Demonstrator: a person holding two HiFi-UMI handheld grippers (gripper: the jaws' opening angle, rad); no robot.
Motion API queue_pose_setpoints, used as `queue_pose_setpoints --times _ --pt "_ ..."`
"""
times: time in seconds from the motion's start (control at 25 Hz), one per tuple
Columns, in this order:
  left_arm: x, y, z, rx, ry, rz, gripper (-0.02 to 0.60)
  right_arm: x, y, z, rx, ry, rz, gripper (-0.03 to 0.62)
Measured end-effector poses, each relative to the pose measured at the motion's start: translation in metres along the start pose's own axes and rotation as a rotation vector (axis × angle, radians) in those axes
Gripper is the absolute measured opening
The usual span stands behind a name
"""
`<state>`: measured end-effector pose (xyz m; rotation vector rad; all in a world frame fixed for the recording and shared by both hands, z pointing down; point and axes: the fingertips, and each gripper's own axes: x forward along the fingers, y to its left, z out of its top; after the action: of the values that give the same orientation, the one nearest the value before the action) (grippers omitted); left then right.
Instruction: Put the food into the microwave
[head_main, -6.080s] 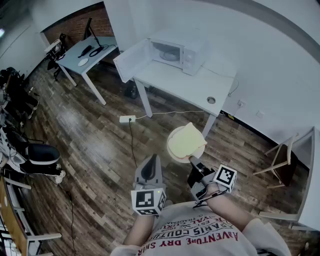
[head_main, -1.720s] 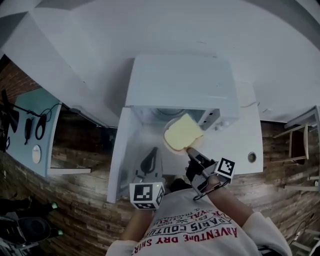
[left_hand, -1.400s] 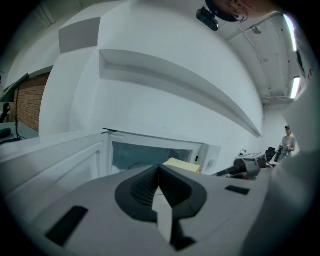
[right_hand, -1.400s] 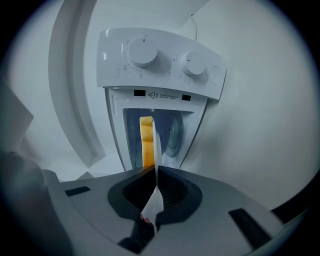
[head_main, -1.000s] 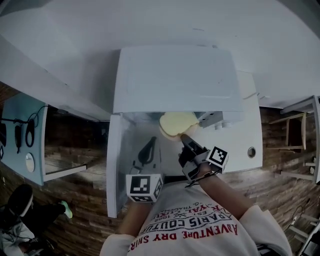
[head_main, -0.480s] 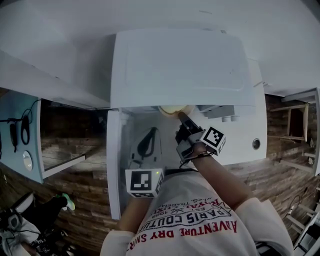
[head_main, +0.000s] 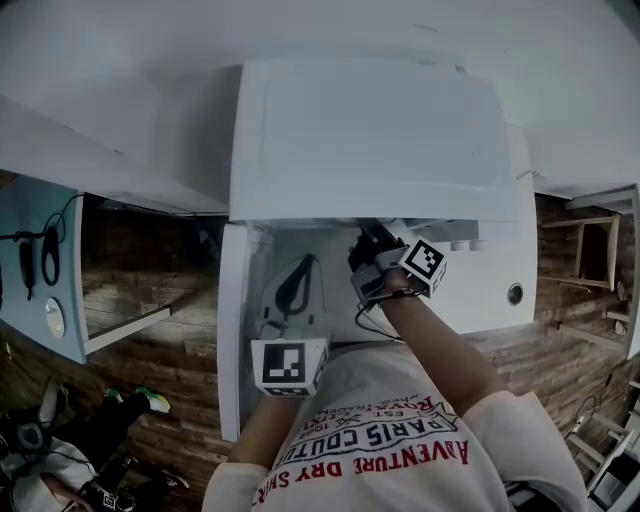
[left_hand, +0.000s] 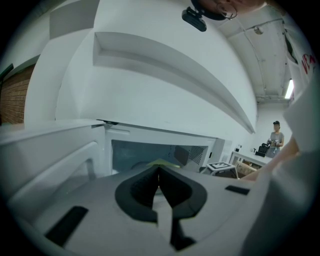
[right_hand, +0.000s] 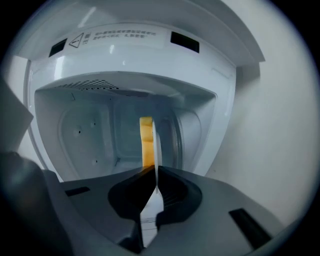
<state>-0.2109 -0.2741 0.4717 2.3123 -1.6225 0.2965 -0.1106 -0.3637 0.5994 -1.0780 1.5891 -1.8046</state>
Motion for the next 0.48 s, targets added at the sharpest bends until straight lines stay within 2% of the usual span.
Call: queue_pose_setpoints --times 0.28,0.48 --pt "0.0004 0.0019 -0.0043 -0.007 0.016 -0.007 0.006 0.0077 0.0012 -0.0007 -0.018 -0.004 -0.016 0.025" --pt "0.0009 -0.0014 -0.0043 -0.016 0.015 -0.016 0.006 0.0073 0.0019 -0.0034 -0.141 0.036 -0.068 0.025"
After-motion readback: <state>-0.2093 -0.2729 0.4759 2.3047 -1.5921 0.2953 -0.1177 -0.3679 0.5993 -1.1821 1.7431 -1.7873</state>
